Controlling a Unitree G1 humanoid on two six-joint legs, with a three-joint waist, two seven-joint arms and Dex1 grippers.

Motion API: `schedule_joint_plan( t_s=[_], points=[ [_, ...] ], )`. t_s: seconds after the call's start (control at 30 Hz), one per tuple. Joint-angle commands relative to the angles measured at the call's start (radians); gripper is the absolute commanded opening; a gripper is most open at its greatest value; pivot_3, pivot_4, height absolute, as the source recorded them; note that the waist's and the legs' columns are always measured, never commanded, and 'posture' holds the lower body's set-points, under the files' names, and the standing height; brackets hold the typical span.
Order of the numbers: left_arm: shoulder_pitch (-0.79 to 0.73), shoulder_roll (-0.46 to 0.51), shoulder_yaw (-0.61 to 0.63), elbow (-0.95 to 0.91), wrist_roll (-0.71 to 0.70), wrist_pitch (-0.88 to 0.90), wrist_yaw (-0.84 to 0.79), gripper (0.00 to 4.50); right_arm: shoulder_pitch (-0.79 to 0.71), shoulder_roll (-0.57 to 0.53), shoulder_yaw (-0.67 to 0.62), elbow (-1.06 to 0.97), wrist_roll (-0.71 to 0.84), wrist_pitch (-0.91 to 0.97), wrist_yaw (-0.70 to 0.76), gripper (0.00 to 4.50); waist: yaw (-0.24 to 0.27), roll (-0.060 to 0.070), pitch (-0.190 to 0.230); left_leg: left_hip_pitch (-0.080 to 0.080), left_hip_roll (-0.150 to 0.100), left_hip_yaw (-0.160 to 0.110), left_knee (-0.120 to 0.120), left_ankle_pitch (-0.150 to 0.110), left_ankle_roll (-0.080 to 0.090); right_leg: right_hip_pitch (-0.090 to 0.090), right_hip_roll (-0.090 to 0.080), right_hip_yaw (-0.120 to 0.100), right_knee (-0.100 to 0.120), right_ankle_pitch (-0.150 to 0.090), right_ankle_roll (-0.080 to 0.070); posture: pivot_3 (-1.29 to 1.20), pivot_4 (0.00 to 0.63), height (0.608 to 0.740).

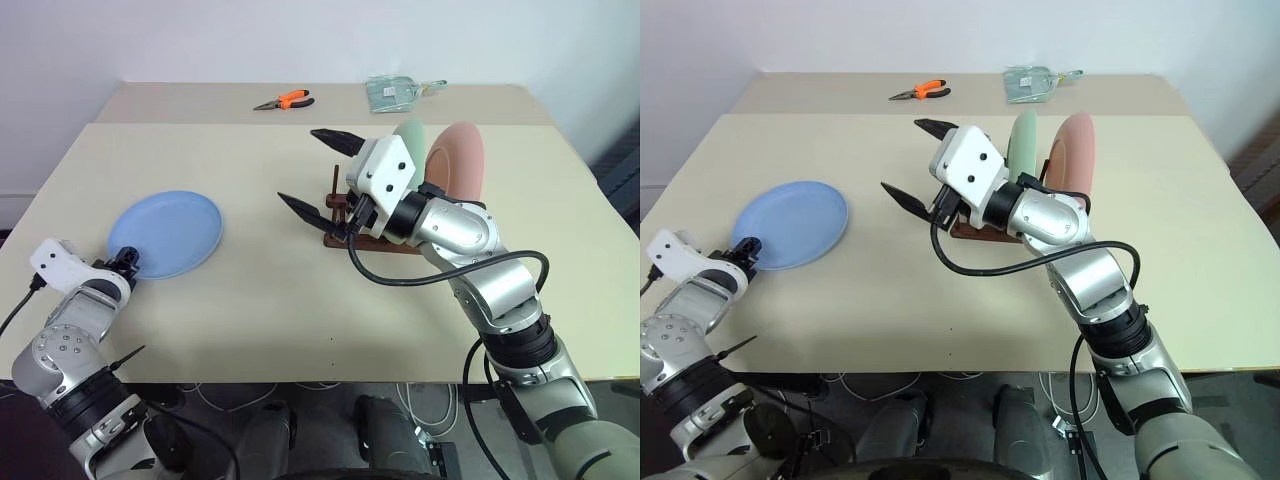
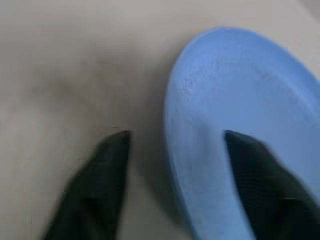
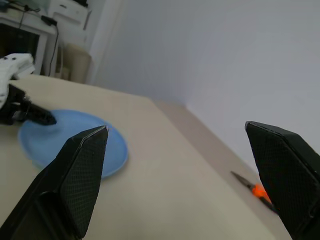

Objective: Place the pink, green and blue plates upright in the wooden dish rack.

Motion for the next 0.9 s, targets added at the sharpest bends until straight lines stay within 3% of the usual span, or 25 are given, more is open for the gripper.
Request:
schedule_joint_plan(
  t_s=[0.03,0.1,0.27,0.5,0.6,0.83,0.9],
  points=[
    [-0.032,0.023,-0.040,0.017,-0.021,-0.027,-0.017,1.05,0.004,0.006,-0.021,-0.011,-0.011,0.000,0.022,4.50,-0.001,0.000,0.000,0.000,0.000,0.000,0.000,0.000,0.000,0.000,0.000,0.000,0.000,0.000,0.000,0.00,0.150,0.740],
    [-0.043,0.054,-0.136,-0.016,-0.004,-0.092,-0.105,0.02,0.006,0.004,-0.011,-0.010,-0.048,-0.007,0.019,4.50,-0.001,-0.001,0.000,0.000,0.000,0.000,0.000,0.000,0.000,0.000,0.000,0.000,0.000,0.000,0.000,0.00,0.150,0.740],
    [-0.147,0.150,-0.401,-0.160,0.025,-0.218,-0.299,0.02,-0.002,-0.044,0.149,0.041,-0.316,-0.131,0.025,4.50,0.001,-0.004,0.001,-0.001,0.000,0.000,0.000,0.000,-0.001,-0.001,0.000,0.000,-0.001,0.000,0.000,0.00,0.150,0.740],
    [-0.227,0.193,-0.498,-0.214,0.006,-0.232,-0.357,0.02,-0.069,-0.016,0.233,0.188,-0.545,-0.280,0.002,4.50,-0.021,-0.003,0.001,0.001,0.001,0.004,-0.003,0.000,-0.001,-0.003,0.000,0.003,0.000,0.000,0.000,0.00,0.150,0.740],
    [-0.252,0.200,-0.518,-0.255,-0.026,-0.219,-0.371,0.00,-0.136,0.006,0.257,0.311,-0.671,-0.336,-0.056,3.61,-0.026,-0.003,0.001,-0.001,0.001,0.003,-0.003,0.001,-0.002,-0.004,0.002,0.002,0.000,0.001,-0.001,0.00,0.150,0.740],
    [-0.236,0.192,-0.498,-0.258,-0.065,-0.204,-0.359,0.00,-0.132,0.054,0.225,0.338,-0.695,-0.389,-0.052,0.04,-0.023,-0.004,0.001,-0.001,0.001,0.002,-0.002,0.001,-0.002,-0.003,0.002,0.002,0.000,0.001,-0.001,0.00,0.150,0.740],
    [-0.238,0.174,-0.476,-0.249,-0.078,-0.213,-0.343,0.71,-0.123,0.065,0.216,0.331,-0.697,-0.398,-0.055,0.00,-0.023,-0.004,0.001,-0.001,0.001,0.002,-0.002,0.001,-0.002,-0.003,0.002,0.002,0.000,0.001,-0.001,0.00,0.150,0.740]
  ],
)
